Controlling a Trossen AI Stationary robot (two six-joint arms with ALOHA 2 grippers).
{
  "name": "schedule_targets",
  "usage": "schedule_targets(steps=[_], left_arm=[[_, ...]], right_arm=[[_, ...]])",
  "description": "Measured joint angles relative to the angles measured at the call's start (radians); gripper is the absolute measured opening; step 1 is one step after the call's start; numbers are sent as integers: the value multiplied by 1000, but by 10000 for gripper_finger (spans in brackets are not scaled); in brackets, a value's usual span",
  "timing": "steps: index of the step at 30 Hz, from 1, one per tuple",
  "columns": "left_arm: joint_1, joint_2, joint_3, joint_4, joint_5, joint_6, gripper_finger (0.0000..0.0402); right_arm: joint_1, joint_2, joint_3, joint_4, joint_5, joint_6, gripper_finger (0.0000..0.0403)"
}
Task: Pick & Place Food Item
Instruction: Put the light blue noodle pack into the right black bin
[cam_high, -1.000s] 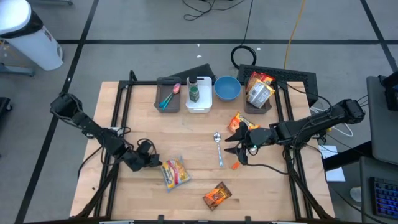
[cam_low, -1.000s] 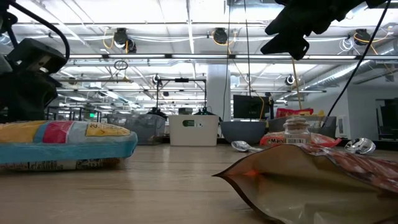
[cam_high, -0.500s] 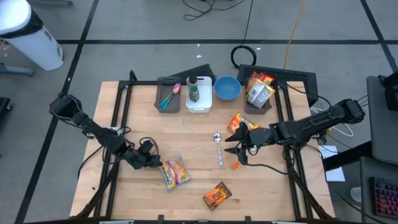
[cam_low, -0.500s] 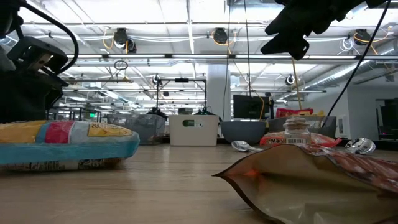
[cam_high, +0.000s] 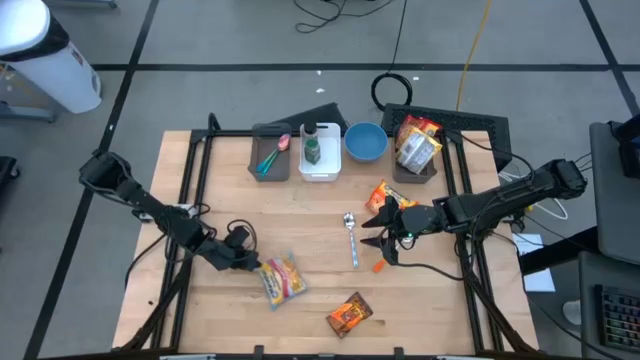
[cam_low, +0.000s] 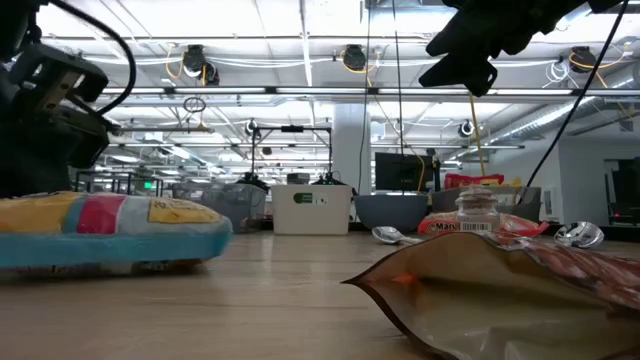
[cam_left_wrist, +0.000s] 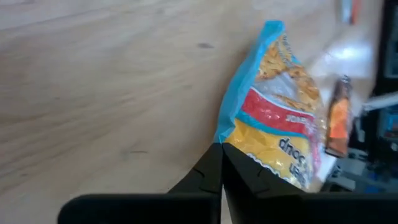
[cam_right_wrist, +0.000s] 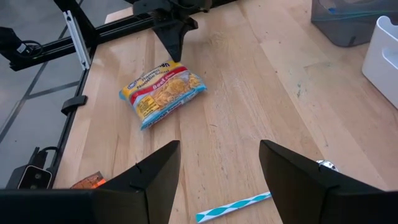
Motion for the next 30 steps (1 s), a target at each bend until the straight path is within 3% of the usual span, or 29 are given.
schedule_targets(steps=[12,19,30], left_arm=[[97,0,48,117,142,223,3],[193,0,164,109,172,426,2],[338,0,531,-325,236,802,1]], right_arm=[[-3,0,0,12,0,-5,212],[-13,0,0,190,-1,-16,212],[-71,0,0,342,-54,80,212]])
